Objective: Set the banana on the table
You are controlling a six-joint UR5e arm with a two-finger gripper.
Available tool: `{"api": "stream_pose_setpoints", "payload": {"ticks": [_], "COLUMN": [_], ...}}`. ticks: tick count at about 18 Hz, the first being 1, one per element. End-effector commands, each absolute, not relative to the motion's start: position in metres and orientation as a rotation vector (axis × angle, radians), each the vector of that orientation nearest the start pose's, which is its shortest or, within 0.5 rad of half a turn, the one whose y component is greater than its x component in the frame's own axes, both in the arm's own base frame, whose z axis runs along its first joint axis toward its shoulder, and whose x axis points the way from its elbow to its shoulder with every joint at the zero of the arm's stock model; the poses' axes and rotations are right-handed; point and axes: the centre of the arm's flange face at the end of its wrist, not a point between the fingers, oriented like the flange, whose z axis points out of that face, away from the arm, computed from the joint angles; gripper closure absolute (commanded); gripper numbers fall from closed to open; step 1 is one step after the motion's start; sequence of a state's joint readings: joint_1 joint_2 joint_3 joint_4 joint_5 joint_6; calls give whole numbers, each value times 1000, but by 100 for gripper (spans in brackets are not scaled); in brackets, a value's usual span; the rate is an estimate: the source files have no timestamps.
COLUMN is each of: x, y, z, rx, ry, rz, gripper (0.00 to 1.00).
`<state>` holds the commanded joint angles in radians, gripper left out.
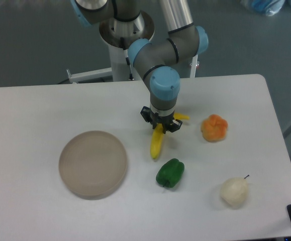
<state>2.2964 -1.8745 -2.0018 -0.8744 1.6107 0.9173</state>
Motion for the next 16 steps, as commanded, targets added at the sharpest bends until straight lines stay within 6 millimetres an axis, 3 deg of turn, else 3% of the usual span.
{"api": "stream_pose_setpoints", "payload": {"ticks": [3, 5, 9, 16], "x": [-247, -254, -276, -372], "y": [471, 479, 494, 511], "z": [209, 224, 258, 327], "rx": [-3175, -3152, -3097, -2985], "ry": [306, 293, 271, 194], "rz": [18, 59, 149, 340], "gripper": [20, 0, 0, 0]}}
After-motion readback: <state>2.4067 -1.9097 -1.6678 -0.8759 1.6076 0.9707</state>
